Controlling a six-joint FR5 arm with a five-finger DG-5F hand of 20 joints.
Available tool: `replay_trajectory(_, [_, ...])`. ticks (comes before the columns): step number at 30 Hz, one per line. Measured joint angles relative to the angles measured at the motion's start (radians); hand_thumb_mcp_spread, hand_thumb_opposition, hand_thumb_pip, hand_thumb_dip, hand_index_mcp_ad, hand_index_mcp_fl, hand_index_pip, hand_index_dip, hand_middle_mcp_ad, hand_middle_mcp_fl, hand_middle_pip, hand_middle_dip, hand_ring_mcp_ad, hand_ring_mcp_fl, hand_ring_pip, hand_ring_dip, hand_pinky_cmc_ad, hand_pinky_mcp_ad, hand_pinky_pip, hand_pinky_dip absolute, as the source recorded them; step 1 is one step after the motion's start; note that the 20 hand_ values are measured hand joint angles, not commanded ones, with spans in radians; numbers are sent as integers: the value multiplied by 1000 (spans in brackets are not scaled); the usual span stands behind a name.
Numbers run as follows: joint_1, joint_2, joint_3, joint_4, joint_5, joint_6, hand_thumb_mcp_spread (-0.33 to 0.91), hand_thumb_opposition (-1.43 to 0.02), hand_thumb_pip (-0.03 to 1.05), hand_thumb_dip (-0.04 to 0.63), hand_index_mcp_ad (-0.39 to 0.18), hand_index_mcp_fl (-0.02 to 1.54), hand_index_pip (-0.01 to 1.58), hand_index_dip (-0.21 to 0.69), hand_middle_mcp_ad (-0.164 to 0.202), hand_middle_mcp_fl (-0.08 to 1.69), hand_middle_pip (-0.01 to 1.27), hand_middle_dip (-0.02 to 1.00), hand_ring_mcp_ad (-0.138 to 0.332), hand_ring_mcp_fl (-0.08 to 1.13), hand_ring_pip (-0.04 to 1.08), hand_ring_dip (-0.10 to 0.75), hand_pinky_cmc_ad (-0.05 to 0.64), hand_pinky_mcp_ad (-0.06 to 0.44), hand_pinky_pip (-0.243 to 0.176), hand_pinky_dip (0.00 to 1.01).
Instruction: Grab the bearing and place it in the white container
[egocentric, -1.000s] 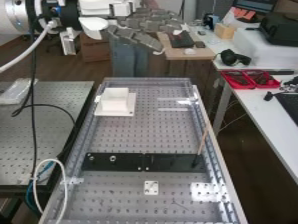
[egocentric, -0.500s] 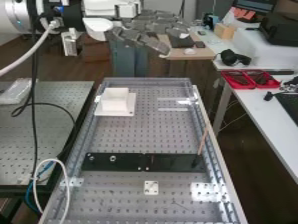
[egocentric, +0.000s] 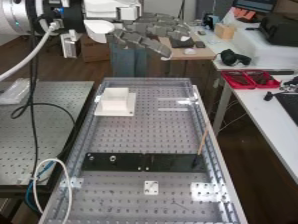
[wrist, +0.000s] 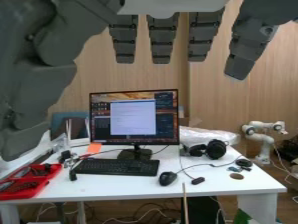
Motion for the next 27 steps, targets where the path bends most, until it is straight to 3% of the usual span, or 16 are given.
replay_trajectory(27, [-20,-14,22,-14,-30,-2,311,-682,304,96,-106,52,101,206,66,-5,138,138,161,7,89,44,443,365,-94,250])
